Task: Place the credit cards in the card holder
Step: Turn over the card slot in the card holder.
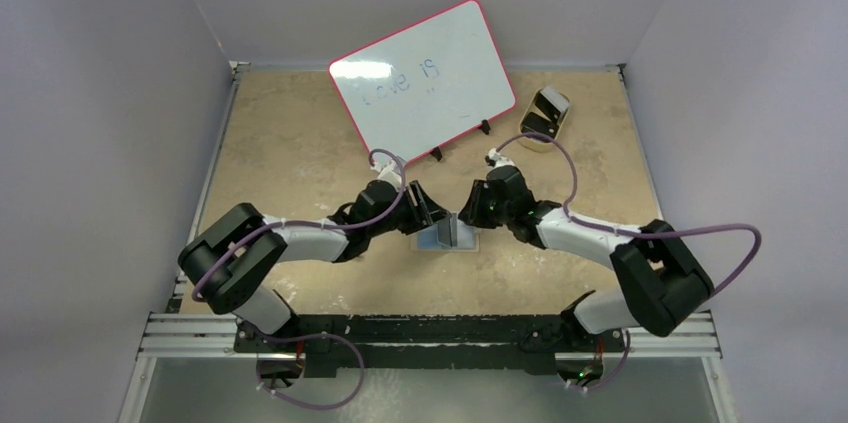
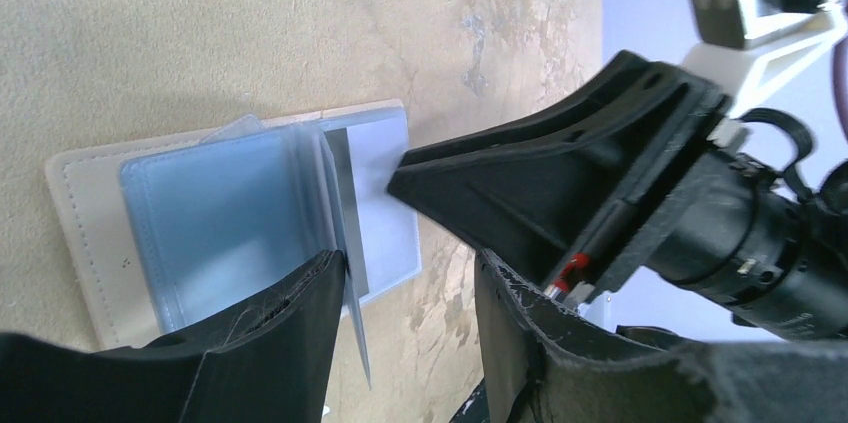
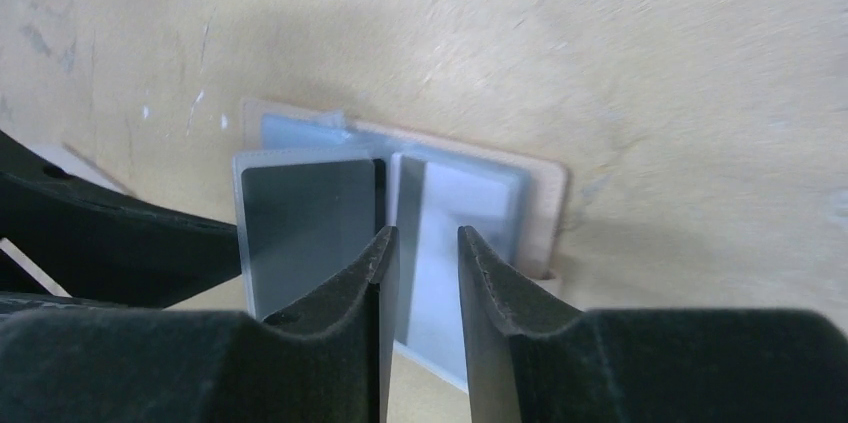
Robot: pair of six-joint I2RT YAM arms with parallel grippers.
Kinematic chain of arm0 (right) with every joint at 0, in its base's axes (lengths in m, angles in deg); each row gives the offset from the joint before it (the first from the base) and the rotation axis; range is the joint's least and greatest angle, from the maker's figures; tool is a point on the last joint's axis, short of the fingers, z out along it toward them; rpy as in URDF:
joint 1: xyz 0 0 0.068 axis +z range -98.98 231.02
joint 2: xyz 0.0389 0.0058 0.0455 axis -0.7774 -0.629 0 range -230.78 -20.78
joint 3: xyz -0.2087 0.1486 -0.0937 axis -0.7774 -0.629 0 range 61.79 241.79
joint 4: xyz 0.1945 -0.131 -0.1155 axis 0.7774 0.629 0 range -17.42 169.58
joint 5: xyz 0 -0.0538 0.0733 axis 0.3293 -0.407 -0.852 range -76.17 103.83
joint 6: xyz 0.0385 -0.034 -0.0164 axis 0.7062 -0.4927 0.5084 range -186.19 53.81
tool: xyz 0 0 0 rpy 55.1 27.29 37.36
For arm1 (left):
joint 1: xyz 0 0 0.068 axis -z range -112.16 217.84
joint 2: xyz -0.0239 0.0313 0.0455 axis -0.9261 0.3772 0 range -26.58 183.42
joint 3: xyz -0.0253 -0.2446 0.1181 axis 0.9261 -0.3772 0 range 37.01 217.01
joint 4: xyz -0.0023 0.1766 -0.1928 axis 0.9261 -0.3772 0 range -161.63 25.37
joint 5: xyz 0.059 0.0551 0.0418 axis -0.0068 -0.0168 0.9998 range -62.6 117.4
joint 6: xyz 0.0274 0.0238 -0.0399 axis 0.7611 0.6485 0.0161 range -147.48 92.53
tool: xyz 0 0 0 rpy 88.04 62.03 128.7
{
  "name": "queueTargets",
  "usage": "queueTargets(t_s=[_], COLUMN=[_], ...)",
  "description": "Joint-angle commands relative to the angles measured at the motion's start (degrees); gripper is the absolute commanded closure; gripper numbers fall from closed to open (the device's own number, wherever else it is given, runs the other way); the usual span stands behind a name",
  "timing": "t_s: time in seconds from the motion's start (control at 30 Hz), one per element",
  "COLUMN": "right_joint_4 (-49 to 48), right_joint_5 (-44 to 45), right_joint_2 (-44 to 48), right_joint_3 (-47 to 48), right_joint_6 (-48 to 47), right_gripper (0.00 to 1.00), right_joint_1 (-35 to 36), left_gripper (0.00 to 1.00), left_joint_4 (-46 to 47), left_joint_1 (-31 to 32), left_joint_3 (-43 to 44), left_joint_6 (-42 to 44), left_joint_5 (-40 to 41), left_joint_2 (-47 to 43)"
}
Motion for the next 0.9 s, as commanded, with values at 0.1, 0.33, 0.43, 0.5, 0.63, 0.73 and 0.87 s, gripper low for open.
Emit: queueTargets(t_s=[0.1, 0.33, 0.43, 0.5, 0.63, 0.73, 0.87], right_joint_4=[6.4, 6.17, 6.28, 6.29, 5.56, 5.03, 7.0], right_joint_5=[9.12, 10.7, 10.74, 10.17, 10.03, 10.33, 9.73], right_joint_2=[5.99, 8.17, 7.46, 6.56, 5.03, 3.51, -1.41], right_joint_3=[3.62, 7.55, 10.28, 12.35, 15.78, 18.3, 23.78], right_joint_6=[-7.73, -15.48, -16.88, -18.24, -22.35, -25.54, -28.57], right_gripper=[0.67, 0.59, 0.58, 0.58, 0.56, 0.52, 0.49], right_joint_1=[-7.85, -13.89, -16.05, -17.17, -18.15, -19.3, -23.42], left_gripper=[0.5, 0.5, 0.5, 0.5, 0.5, 0.5, 0.44], left_joint_4=[4.76, 6.29, 5.92, 5.45, 2.16, -2.15, -10.55], left_joint_1=[0.75, 1.64, 1.86, 1.87, 1.85, 1.85, 1.83], left_joint_3=[3.59, 6.6, 6.88, 6.69, 6.53, 6.43, 6.92], left_joint_6=[-0.75, -1.29, -1.27, -0.87, 1.23, 3.32, 7.43], left_joint_5=[-1.83, -4.22, -4.35, -4.31, -3.38, -1.35, 2.35], left_joint_2=[2.43, 5.19, 5.01, 4.53, 2.74, 0.32, -4.54])
